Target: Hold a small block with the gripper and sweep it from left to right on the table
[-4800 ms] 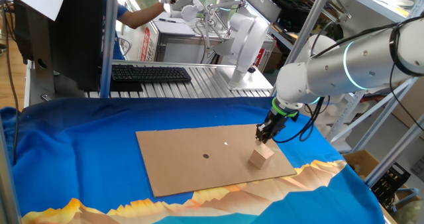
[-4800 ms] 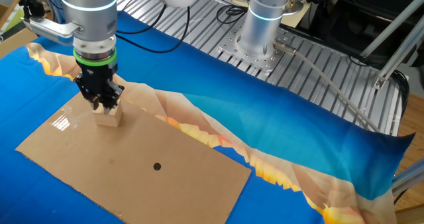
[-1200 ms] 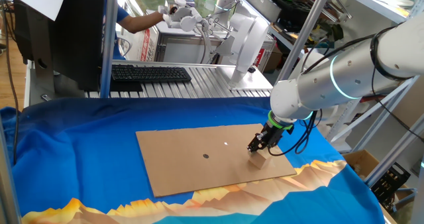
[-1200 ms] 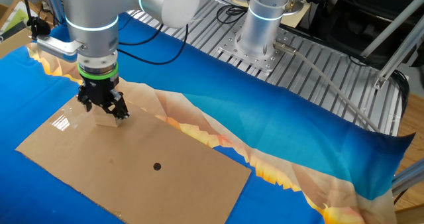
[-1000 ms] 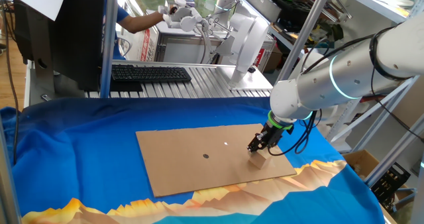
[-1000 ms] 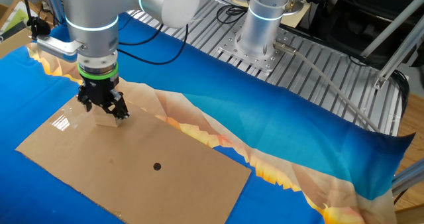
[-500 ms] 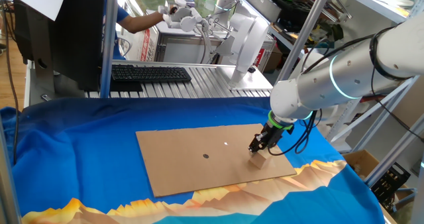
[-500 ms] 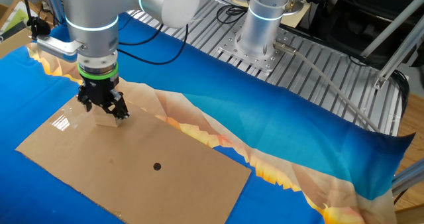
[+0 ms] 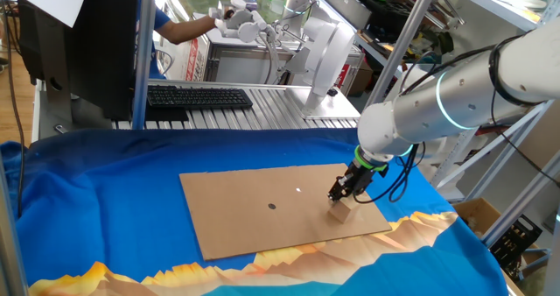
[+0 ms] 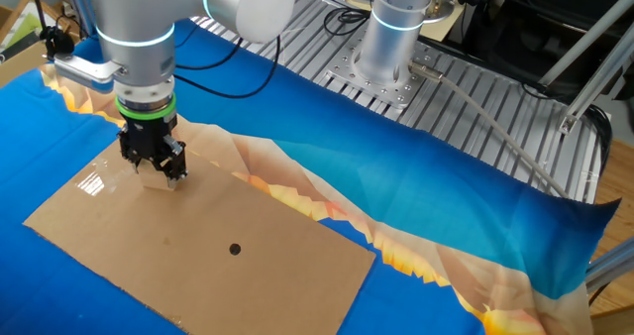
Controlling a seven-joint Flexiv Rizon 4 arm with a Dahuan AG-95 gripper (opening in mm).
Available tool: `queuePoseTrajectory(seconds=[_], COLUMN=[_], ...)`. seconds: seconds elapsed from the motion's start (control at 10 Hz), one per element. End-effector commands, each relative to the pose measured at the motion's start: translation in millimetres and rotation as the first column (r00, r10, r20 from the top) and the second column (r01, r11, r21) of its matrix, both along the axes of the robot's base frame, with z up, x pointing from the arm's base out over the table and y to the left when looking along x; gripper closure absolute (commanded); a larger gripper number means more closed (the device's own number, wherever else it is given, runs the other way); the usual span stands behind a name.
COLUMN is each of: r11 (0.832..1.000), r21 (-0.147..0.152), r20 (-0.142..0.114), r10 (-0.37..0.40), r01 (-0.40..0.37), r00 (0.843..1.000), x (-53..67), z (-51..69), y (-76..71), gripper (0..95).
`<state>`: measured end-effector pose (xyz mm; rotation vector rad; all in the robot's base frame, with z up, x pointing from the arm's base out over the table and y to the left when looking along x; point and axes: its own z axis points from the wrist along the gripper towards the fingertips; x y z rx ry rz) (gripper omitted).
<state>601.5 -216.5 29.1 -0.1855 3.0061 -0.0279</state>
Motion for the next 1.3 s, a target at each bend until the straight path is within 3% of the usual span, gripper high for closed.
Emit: queuePoseTrajectory(seconds=[0.1,0.2,0.3,0.4,1.3], r11=[1.000,0.999,0.997,0.998,0.998], r21=[0.015,-0.054,-0.072,-0.056,-0.056], r20=[0.008,0.009,0.010,0.012,0.012], r10=[-0.001,0.001,0.003,-0.012,-0.012], r01=[0.001,-0.001,-0.002,0.013,0.013], r00=[1.000,1.000,1.000,1.000,1.000], x=[1.5,1.6,1.6,1.6,1.6], z=[-2.4,-2.5,-2.6,-2.7,-2.7], y=[0.9,0.9,0.9,0.9,0.9], gripper=[76.0,76.0,57.0,38.0,38.0])
